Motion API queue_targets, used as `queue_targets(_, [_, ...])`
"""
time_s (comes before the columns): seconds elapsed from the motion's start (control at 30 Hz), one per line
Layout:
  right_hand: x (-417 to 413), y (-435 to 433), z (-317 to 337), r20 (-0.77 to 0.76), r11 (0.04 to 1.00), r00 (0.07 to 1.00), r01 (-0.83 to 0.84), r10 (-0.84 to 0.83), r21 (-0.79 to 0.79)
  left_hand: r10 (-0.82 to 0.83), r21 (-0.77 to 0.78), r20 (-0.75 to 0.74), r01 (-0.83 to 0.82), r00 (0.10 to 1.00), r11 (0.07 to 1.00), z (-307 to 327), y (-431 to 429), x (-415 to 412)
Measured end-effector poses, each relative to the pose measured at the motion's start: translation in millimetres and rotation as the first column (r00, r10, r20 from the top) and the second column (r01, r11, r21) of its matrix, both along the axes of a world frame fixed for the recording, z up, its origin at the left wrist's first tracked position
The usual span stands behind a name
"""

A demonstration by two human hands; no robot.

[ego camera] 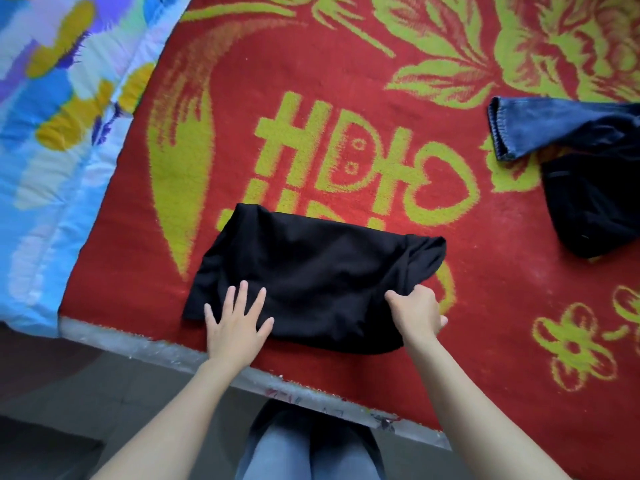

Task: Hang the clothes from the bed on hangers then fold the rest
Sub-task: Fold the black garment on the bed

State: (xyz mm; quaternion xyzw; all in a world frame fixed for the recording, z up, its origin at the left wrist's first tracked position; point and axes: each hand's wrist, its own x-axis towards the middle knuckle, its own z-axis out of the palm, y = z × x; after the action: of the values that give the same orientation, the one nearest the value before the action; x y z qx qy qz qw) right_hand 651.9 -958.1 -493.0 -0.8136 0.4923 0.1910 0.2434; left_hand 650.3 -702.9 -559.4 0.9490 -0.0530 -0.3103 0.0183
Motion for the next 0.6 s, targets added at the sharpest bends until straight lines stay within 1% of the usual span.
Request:
queue_targets(0.03, [9.2,18.9,12.9,0.044,0.993,0.993,-0.11,0.112,-0.047,0.063,-0.055,0.01,-0.063,0.998,0.997,5.2,3.1,3.7])
queue_targets(0.07, [18.8,41.4,24.5,0.086,0.972,0.97,-0.22,0.228,-0.087,0.157,-0.116,0.048,-0.151,0.986,0.982,10.9,8.6,6.8])
queue_targets(0.1, [26.6,63.7,32.5,0.106,0.937,0.934,-0.328,0.341,-0.123,0.269,-0.186,0.113,-0.245,0.957,0.952,16.4,13.9,9.5])
queue_targets(0.13, [33.8,87.6,39.3,0.112,0.892,0.888,-0.429,0.445,-0.14,0.394,-0.266,0.183,-0.341,0.901,0.902,21.2,20.3,11.5])
queue_targets(0.17, [39.2,111.5,42.9,0.12,0.839,0.832,-0.529,0.542,-0.126,0.52,-0.351,0.238,-0.427,0.82,0.833,25.5,27.1,13.0])
queue_targets(0.2, [43.1,136.6,45.4,0.135,0.775,0.764,-0.628,0.631,-0.074,0.634,-0.431,0.272,-0.498,0.724,0.753,29.0,36.3,14.7])
queue_targets(0.23, [44.5,159.0,46.5,0.165,0.706,0.697,-0.708,0.697,0.011,0.725,-0.494,0.293,-0.55,0.624,0.673,31.6,45.5,16.3])
queue_targets(0.27, [44.3,176.8,47.1,0.194,0.638,0.651,-0.759,0.734,0.13,0.792,-0.541,0.308,-0.588,0.527,0.602,34.2,54.7,17.8])
queue_targets(0.3, [42.4,188.2,43.8,0.226,0.584,0.63,-0.775,0.743,0.242,0.837,-0.572,0.313,-0.615,0.448,0.543,36.3,62.1,18.7])
queue_targets(0.33, [39.1,193.5,38.5,0.255,0.558,0.635,-0.767,0.729,0.316,0.862,-0.583,0.313,-0.636,0.398,0.505,37.9,68.7,18.8])
queue_targets(0.37, [33.1,193.7,31.8,0.279,0.556,0.64,-0.764,0.716,0.327,0.862,-0.582,0.325,-0.636,0.389,0.507,38.4,74.3,16.9])
queue_targets(0.4, [25.1,186.7,26.7,0.297,0.568,0.631,-0.775,0.716,0.276,0.823,-0.569,0.365,-0.595,0.435,0.567,38.2,75.9,13.8])
queue_targets(0.43, [15.6,176.4,21.0,0.306,0.581,0.594,-0.801,0.744,0.143,0.73,-0.531,0.427,-0.506,0.533,0.68,37.6,74.6,8.6])
queue_targets(0.47, [6.1,163.8,15.2,0.295,0.581,0.549,-0.814,0.782,-0.026,0.566,-0.457,0.504,-0.354,0.653,0.816,35.8,69.9,2.2])
queue_targets(0.5, [-3.9,151.2,8.9,0.263,0.557,0.509,-0.816,0.819,-0.155,0.33,-0.338,0.578,-0.148,0.746,0.929,32.1,63.1,-4.9])
queue_targets(0.53, [-13.4,140.0,0.6,0.224,0.518,0.474,-0.825,0.851,-0.224,0.068,-0.209,0.608,0.077,0.791,0.975,25.9,55.7,-12.5])
queue_targets(0.57, [-21.4,129.2,-6.6,0.187,0.464,0.428,-0.851,0.884,-0.246,-0.164,-0.105,0.584,0.275,0.795,0.956,21.4,47.7,-17.6])
queue_targets(0.6, [-28.8,119.5,-14.2,0.149,0.386,0.359,-0.892,0.921,-0.235,-0.336,-0.045,0.517,0.417,0.787,0.908,16.3,40.8,-21.0])
